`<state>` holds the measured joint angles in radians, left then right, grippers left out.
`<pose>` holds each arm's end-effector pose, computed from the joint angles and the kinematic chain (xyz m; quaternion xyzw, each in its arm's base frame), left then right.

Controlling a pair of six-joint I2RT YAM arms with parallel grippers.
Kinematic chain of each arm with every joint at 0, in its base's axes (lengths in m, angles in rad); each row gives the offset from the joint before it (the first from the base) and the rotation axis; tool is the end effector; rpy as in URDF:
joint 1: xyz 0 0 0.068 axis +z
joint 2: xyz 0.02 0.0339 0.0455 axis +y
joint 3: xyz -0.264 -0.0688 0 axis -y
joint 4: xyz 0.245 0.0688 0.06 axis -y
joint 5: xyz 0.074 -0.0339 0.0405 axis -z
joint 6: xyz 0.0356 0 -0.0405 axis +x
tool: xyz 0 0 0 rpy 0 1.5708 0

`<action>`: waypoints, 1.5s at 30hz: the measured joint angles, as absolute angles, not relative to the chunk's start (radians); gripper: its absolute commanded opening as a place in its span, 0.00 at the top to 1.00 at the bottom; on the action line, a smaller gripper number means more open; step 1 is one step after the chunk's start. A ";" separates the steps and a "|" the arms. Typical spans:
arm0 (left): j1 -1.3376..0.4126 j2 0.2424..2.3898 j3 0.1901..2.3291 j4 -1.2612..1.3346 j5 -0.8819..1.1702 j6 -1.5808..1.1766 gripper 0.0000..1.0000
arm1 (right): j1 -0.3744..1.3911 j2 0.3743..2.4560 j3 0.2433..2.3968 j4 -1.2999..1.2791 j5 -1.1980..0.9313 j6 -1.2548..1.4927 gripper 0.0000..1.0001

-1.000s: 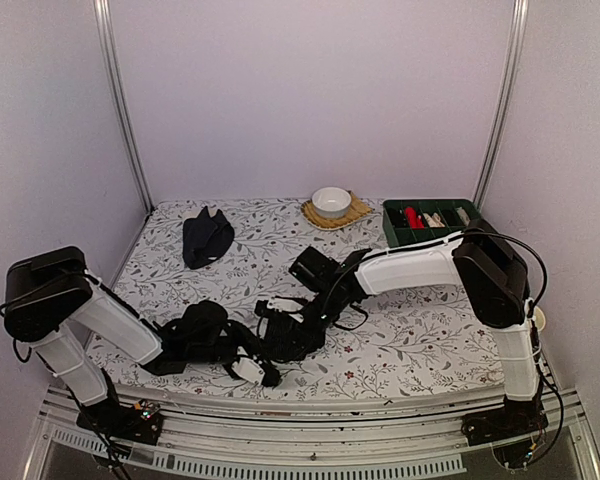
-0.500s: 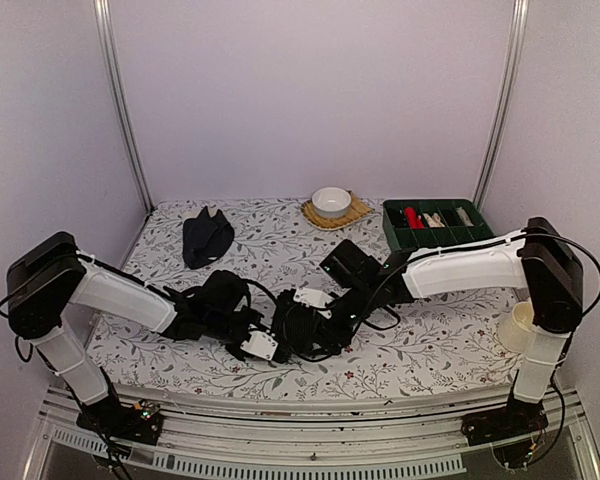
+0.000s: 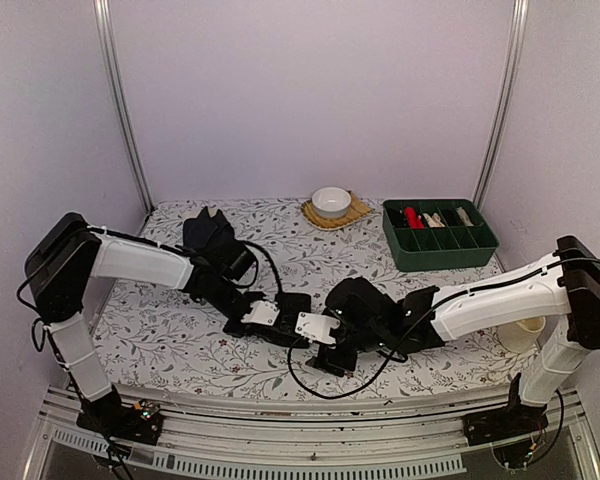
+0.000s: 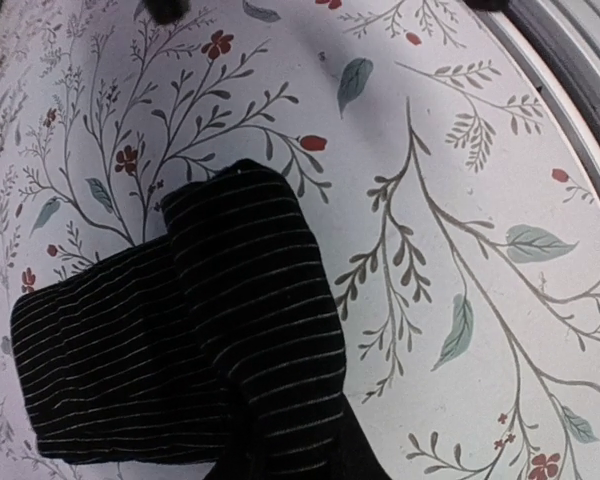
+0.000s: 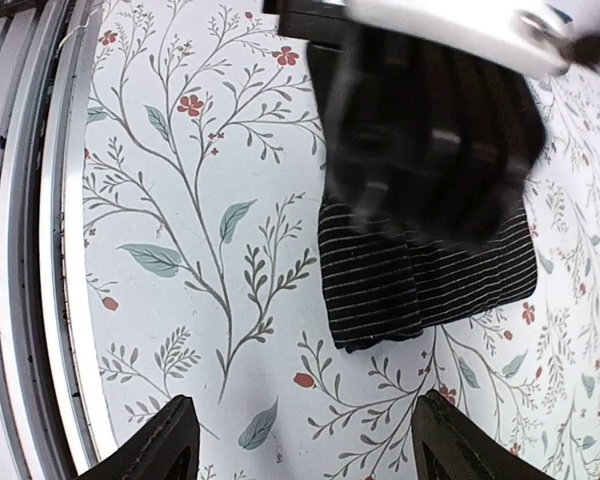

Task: Roll the underwear
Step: Roll the underwear at the center of the board.

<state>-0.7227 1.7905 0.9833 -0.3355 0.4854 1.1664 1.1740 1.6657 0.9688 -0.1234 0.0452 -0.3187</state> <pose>0.2396 -0.2334 0.1397 0.7985 0.5146 -0.1837 0.2528 0.1352 0.3186 0.1849 -0.6255 0.6885 0.1328 0.3421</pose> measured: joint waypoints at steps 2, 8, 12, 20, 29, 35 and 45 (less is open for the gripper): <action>-0.702 1.824 1.048 -0.418 0.530 1.159 0.95 | 1.199 1.678 0.970 -0.101 0.102 -0.352 0.25; -0.666 1.934 1.236 -0.587 0.651 1.121 0.95 | 1.230 1.750 1.003 -0.077 0.190 -0.419 0.25; -0.660 1.943 1.246 -0.637 0.686 1.097 0.95 | 1.230 1.793 1.026 -0.062 0.239 -0.458 0.25; -0.657 2.028 1.305 -0.701 0.707 1.043 0.94 | 1.230 1.864 1.069 -0.033 0.318 -0.522 0.25; -0.657 2.045 1.306 -0.714 0.723 0.993 0.93 | 1.250 1.895 1.095 -0.027 0.319 -0.567 0.34; -0.657 2.047 1.307 -0.717 0.725 0.974 0.93 | 1.257 1.956 1.140 -0.042 0.321 -0.579 0.39; -0.657 2.065 1.327 -0.741 0.733 0.964 0.92 | 1.259 2.022 1.191 -0.034 0.406 -0.589 0.43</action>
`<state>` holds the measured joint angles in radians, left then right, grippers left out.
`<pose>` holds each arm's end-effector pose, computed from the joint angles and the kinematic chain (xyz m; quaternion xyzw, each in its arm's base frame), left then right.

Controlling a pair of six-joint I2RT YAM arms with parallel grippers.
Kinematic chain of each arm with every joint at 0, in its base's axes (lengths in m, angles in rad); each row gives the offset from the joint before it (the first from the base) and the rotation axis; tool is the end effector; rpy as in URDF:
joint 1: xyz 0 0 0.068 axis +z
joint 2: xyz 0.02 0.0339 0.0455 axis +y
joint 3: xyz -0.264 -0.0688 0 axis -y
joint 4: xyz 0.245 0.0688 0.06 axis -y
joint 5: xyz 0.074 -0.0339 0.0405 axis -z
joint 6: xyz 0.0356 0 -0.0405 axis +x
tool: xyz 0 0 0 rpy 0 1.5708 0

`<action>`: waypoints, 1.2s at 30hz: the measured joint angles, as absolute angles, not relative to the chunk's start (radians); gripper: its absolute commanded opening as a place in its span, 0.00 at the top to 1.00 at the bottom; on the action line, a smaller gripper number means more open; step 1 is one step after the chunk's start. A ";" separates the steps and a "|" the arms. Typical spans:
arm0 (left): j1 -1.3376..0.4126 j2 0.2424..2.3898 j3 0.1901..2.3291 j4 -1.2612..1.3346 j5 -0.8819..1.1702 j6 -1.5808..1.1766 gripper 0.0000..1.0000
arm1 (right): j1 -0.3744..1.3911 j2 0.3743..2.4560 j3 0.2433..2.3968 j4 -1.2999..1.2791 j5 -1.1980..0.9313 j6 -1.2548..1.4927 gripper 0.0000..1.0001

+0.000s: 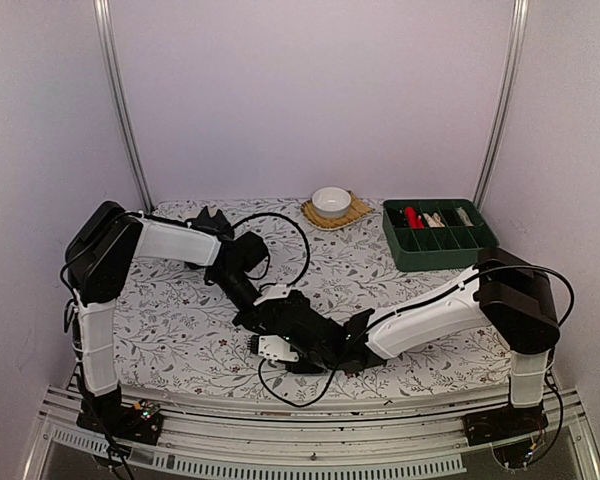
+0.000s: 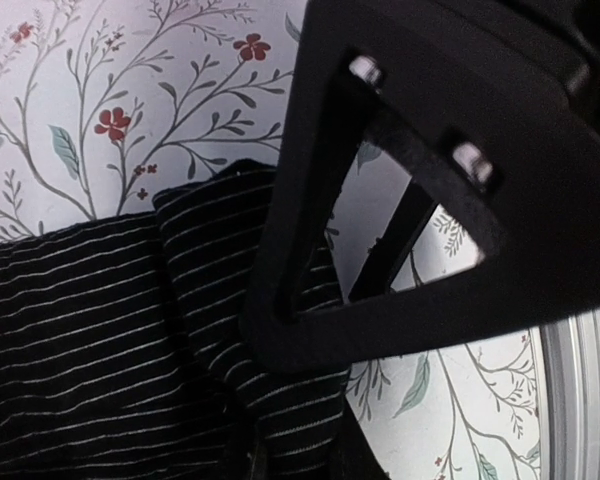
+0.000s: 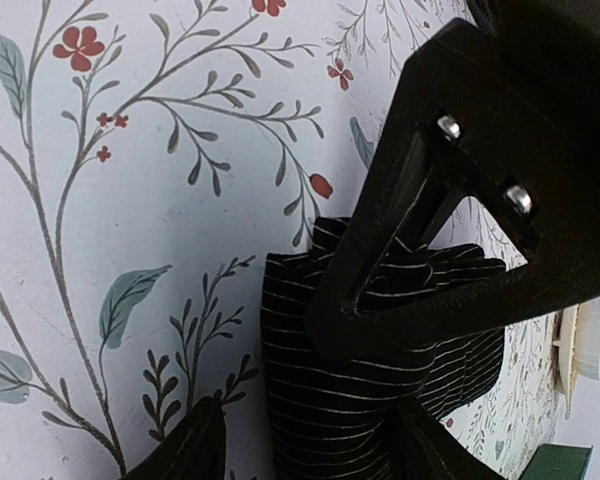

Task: Roll the underwear
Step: Roll the underwear at the center of the board.

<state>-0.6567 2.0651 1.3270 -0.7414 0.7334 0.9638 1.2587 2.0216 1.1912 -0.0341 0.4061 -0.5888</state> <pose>0.2833 -0.2484 0.1254 0.6869 0.6310 -0.3474 0.0969 0.1405 0.3895 0.1296 -0.6912 0.6097 -0.0673 0.3821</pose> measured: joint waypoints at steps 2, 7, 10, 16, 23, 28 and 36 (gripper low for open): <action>-0.657 2.066 1.328 -0.743 0.733 0.963 0.92 | 1.259 2.025 1.191 -0.026 0.421 -0.591 0.43; -0.657 2.071 1.335 -0.749 0.734 0.963 0.92 | 1.258 2.023 1.167 0.015 0.449 -0.601 0.42; -0.657 2.073 1.338 -0.753 0.736 0.960 0.92 | 1.258 2.010 1.132 0.057 0.454 -0.604 0.42; -0.657 2.076 1.342 -0.759 0.738 0.960 0.92 | 1.258 2.006 1.121 0.070 0.455 -0.607 0.47; -0.657 2.076 1.342 -0.761 0.740 0.960 0.90 | 1.249 2.038 1.153 0.062 0.458 -0.608 0.57; -0.657 2.076 1.342 -0.761 0.740 0.960 0.85 | 1.240 2.039 1.161 0.047 0.449 -0.595 0.68; -0.656 2.076 1.335 -0.761 0.726 0.966 0.38 | 1.231 2.051 1.189 -0.004 0.406 -0.571 0.80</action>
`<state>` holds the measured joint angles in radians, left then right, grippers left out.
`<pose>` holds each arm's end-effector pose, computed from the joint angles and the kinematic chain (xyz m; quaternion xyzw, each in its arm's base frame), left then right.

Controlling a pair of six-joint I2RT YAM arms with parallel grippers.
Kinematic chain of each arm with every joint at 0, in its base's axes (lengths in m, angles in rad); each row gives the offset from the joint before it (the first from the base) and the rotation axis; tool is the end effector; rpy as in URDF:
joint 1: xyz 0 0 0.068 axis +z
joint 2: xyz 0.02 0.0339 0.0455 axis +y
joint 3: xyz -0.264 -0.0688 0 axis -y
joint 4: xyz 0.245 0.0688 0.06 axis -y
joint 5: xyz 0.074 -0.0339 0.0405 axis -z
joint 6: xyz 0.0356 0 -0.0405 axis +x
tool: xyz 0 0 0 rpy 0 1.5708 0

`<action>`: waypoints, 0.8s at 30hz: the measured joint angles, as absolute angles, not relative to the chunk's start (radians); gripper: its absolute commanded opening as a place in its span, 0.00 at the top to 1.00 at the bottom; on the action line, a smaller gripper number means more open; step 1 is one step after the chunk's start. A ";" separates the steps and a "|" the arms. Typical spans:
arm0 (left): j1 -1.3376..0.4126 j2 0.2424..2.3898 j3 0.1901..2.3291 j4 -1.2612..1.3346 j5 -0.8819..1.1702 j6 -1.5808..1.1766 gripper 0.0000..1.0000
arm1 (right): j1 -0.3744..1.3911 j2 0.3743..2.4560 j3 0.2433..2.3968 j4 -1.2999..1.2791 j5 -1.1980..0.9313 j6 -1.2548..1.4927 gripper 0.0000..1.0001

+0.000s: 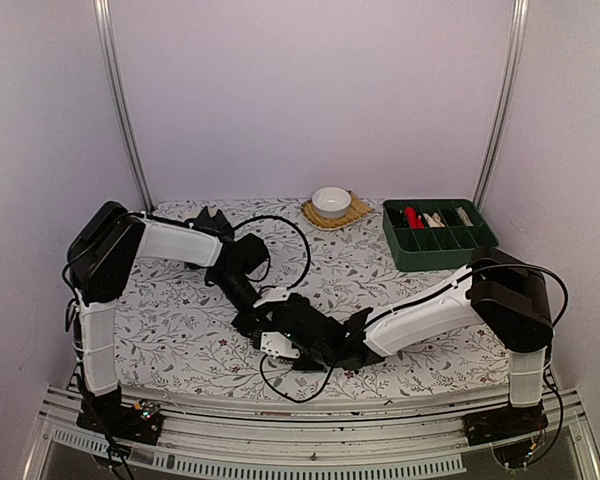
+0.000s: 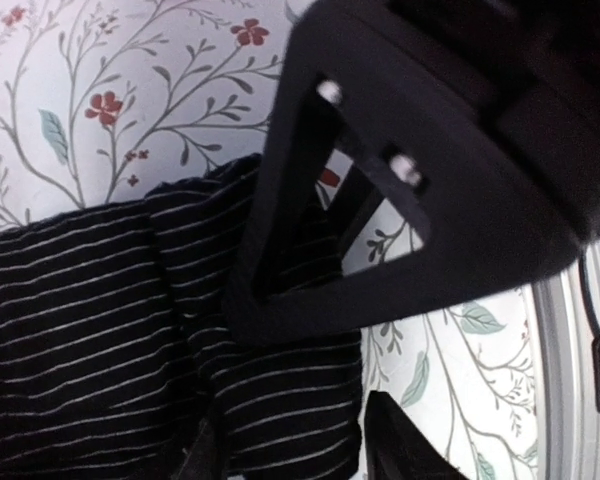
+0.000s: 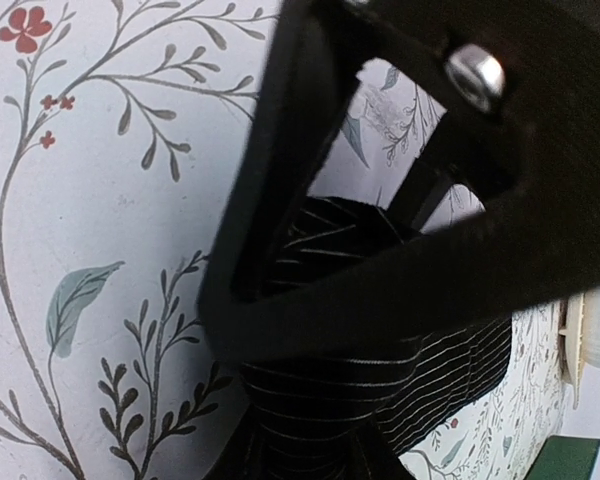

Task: Roll the underwear
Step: Roll the underwear at the center of the board.

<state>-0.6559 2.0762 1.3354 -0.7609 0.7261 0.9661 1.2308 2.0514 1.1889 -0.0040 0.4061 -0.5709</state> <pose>0.2836 -0.2481 0.1230 0.6858 0.6346 -0.3457 0.0867 0.1520 0.3876 0.1192 -0.6774 0.6254 -0.0696 0.3809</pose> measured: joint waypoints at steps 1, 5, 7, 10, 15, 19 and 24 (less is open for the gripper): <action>-0.655 2.076 1.329 -0.759 0.725 0.967 0.31 | 1.229 2.051 1.192 -0.009 0.401 -0.568 0.80; -0.649 2.057 1.314 -0.744 0.728 0.972 0.01 | 1.219 2.051 1.205 -0.035 0.358 -0.564 0.80; -0.637 2.040 1.309 -0.724 0.720 0.969 0.01 | 1.217 2.051 1.211 -0.044 0.339 -0.552 0.80; -0.617 1.986 1.273 -0.675 0.714 0.960 0.02 | 1.199 2.051 1.220 -0.062 0.305 -0.527 0.80; -0.592 1.821 1.166 -0.525 0.729 0.929 0.01 | 1.176 2.039 1.224 -0.094 0.248 -0.473 0.80; -0.594 1.760 1.127 -0.397 0.787 0.896 0.02 | 1.161 2.004 1.189 -0.124 0.219 -0.417 0.80; -0.603 1.758 1.056 -0.244 0.833 0.859 0.01 | 1.153 1.931 1.113 -0.159 0.203 -0.353 0.80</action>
<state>-0.6029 1.7584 1.0565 -0.2443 0.8333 0.8589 1.1534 1.9308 1.1133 -0.1585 0.2028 -0.3527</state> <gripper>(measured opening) 0.985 0.203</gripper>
